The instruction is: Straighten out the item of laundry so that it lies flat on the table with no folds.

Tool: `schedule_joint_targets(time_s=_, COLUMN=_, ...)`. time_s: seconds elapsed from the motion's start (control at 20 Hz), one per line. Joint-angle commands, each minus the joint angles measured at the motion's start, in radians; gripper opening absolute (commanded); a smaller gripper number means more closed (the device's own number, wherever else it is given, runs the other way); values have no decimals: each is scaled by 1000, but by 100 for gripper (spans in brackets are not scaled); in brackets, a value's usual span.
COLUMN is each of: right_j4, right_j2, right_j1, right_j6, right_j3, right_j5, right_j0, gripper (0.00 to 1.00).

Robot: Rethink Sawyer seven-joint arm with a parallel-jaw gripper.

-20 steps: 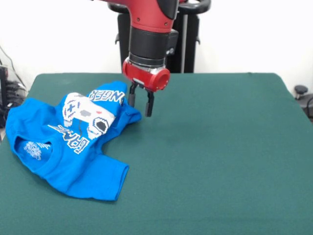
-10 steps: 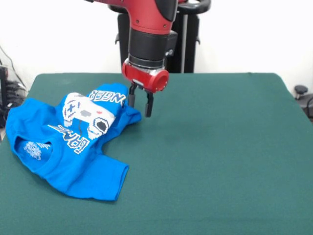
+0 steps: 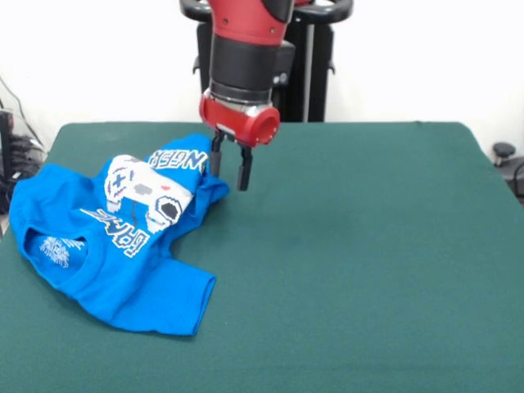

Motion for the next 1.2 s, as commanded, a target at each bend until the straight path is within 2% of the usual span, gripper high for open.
schedule_joint_targets(time_s=0.05, right_j4=89, right_j2=119, right_j1=-121, right_j6=60, right_j3=90, right_j5=178, right_j0=-1, gripper=100)
schedule_joint_targets(time_s=0.55, right_j4=112, right_j2=117, right_j1=-122, right_j6=58, right_j3=92, right_j5=173, right_j0=15, gripper=100)
schedule_joint_targets(time_s=1.2, right_j4=80, right_j2=61, right_j1=55, right_j6=103, right_j3=27, right_j5=-3, right_j0=49, gripper=100)
